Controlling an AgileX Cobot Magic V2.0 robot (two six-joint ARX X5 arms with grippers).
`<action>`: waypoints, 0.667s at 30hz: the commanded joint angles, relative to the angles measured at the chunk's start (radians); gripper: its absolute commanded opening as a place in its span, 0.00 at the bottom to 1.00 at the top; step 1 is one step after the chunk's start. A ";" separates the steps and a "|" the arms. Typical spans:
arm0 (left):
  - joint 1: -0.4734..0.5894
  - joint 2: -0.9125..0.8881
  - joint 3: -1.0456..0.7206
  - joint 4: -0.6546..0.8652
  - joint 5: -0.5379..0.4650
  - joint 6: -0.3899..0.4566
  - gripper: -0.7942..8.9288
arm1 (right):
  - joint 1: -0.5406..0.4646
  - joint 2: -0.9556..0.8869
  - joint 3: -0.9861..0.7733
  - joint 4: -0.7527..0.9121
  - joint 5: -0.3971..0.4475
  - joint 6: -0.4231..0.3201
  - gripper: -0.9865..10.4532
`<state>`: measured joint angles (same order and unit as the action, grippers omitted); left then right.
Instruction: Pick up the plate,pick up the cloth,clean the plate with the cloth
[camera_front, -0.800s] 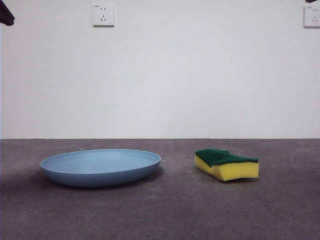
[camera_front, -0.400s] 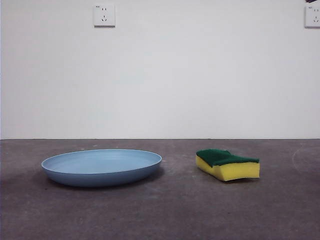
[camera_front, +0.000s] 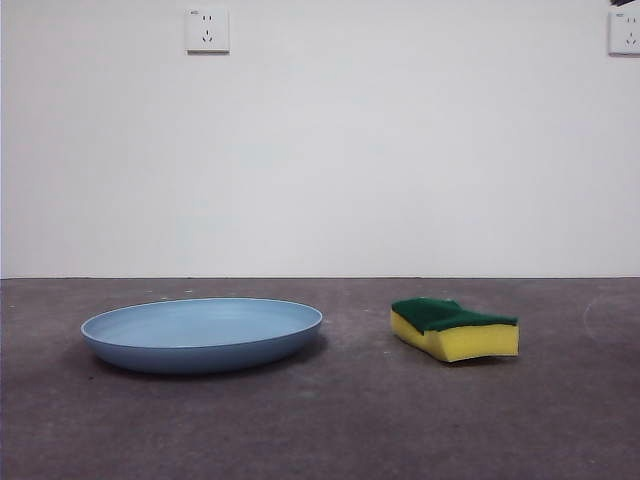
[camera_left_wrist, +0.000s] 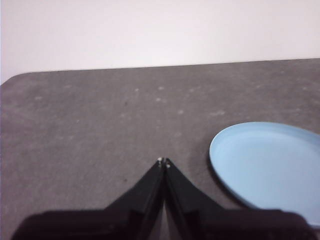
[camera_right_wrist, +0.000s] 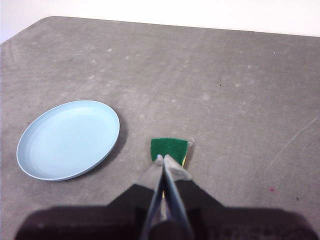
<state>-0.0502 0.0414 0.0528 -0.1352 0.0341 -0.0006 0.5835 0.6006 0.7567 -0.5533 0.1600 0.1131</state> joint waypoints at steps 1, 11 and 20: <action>0.013 -0.037 -0.034 0.009 -0.003 -0.018 0.08 | 0.002 0.000 -0.007 0.004 0.003 0.010 0.09; 0.020 -0.040 -0.049 -0.051 -0.006 -0.025 0.08 | 0.002 0.000 -0.007 0.003 0.003 0.010 0.09; 0.019 -0.040 -0.049 -0.048 -0.006 -0.025 0.08 | 0.002 0.000 -0.007 0.003 0.003 0.010 0.09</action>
<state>-0.0338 0.0048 0.0177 -0.1844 0.0292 -0.0193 0.5835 0.6006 0.7567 -0.5533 0.1600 0.1131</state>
